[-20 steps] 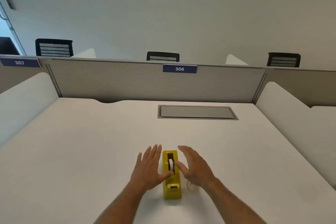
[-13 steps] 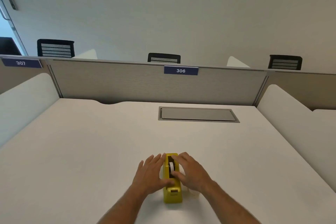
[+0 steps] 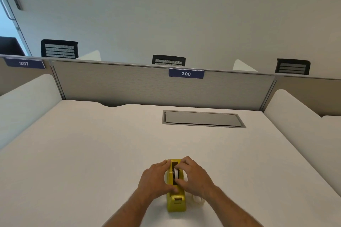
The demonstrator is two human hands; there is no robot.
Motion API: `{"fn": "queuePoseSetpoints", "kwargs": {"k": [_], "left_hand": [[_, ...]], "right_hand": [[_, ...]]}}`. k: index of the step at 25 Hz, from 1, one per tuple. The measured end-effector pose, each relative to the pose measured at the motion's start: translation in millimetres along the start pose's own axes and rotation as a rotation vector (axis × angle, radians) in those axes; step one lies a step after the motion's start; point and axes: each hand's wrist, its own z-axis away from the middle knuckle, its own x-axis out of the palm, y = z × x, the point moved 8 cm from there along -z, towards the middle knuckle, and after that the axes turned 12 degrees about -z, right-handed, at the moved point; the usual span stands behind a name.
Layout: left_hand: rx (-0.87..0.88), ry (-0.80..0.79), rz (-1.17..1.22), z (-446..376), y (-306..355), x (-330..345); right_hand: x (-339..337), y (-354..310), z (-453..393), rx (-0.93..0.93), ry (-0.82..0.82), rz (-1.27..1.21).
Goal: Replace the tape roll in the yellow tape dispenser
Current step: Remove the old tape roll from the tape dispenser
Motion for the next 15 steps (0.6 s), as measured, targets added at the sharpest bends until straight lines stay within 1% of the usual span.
{"fn": "queuePoseSetpoints", "kwargs": {"k": [10, 15], "left_hand": [[-0.027, 0.006, 0.045, 1, 1, -3], [-0.029, -0.001, 0.045, 2, 3, -4]], "right_hand": [[-4, -5, -10, 0.001, 0.028, 0.047], [-4, -6, -9, -0.033, 0.055, 0.084]]}}
